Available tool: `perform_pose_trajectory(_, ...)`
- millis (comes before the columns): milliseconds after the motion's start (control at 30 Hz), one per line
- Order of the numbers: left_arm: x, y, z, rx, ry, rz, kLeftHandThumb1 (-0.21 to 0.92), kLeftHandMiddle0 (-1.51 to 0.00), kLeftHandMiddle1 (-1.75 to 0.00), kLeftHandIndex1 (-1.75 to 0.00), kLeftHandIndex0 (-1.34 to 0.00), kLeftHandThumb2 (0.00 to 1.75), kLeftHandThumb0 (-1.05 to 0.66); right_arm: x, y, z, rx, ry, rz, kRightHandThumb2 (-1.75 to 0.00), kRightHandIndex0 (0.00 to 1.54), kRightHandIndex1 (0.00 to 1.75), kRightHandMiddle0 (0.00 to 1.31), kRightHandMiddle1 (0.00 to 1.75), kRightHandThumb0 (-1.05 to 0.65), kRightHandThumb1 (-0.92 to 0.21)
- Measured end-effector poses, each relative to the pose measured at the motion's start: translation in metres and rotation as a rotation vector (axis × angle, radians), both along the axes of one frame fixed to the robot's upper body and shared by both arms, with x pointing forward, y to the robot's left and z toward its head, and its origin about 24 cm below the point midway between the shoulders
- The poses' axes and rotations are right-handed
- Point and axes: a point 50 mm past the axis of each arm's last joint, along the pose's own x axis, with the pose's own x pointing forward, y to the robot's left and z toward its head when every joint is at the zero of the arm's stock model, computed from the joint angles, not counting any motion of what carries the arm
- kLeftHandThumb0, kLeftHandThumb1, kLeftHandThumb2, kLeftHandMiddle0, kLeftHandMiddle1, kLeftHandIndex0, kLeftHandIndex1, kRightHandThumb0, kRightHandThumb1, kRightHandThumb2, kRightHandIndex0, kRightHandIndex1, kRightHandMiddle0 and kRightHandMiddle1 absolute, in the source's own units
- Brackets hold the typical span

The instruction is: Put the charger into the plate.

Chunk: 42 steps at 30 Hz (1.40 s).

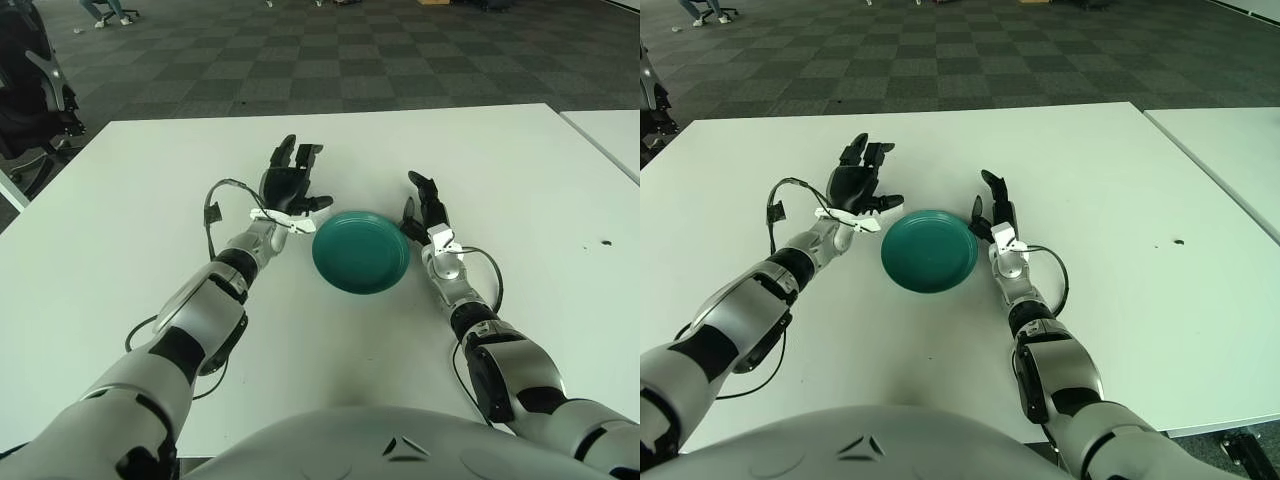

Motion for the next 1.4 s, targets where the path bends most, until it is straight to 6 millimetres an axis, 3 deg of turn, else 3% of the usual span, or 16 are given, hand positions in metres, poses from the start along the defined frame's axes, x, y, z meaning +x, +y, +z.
perform_pose_trajectory(233,0.003,-0.002,0.002,0.011,0.027,-0.007,0.92,-0.14,-0.02,-0.94,0.0,0.64,-1.05,0.0,0.0,0.0,-0.003,0.0,0.003,-1.11,0.0,0.0,0.0,0.45,-1.05,-0.92)
perform_pose_trajectory(267,0.004,-0.002,0.002,0.023,0.046,-0.009,0.92,-0.18,-0.02,-0.91,-0.07,0.59,-1.05,0.0,0.0,0.0,-0.004,0.0,0.003,-1.11,0.0,0.0,0.0,0.45,-1.05,-0.92)
perform_pose_trajectory(600,0.02,-0.009,0.003,0.183,0.296,-0.027,0.92,-0.17,-0.02,-1.03,-0.04,0.53,-1.05,0.0,0.001,0.0,-0.004,0.0,0.005,-1.08,0.0,0.0,0.0,0.38,-1.05,-0.92)
perform_pose_trajectory(833,0.026,-0.01,0.004,0.294,0.42,-0.035,0.92,-0.17,-0.01,-1.08,-0.07,0.63,-1.05,0.0,0.001,0.0,-0.005,0.0,0.004,-1.05,0.0,0.0,0.0,0.27,-1.05,-0.92)
perform_pose_trajectory(933,0.028,-0.009,0.004,0.353,0.48,-0.037,0.92,-0.14,-0.01,-0.97,-0.05,0.64,-1.05,0.001,0.002,0.0,-0.006,0.0,0.003,-1.05,0.0,0.0,0.0,0.26,-1.05,-0.92)
perform_pose_trajectory(1100,0.031,-0.008,0.003,0.445,0.562,-0.038,0.92,-0.05,0.0,-0.62,-0.01,0.66,-1.05,0.001,0.002,0.001,-0.006,0.001,-0.004,-1.04,0.0,0.0,0.0,0.25,-1.05,-0.92)
perform_pose_trajectory(1400,0.033,-0.002,0.001,0.552,0.63,-0.014,0.92,-0.02,0.0,-0.38,0.0,0.63,-1.05,0.001,0.003,0.001,-0.003,0.0,-0.013,-1.05,0.0,0.0,0.0,0.32,-1.05,-0.92)
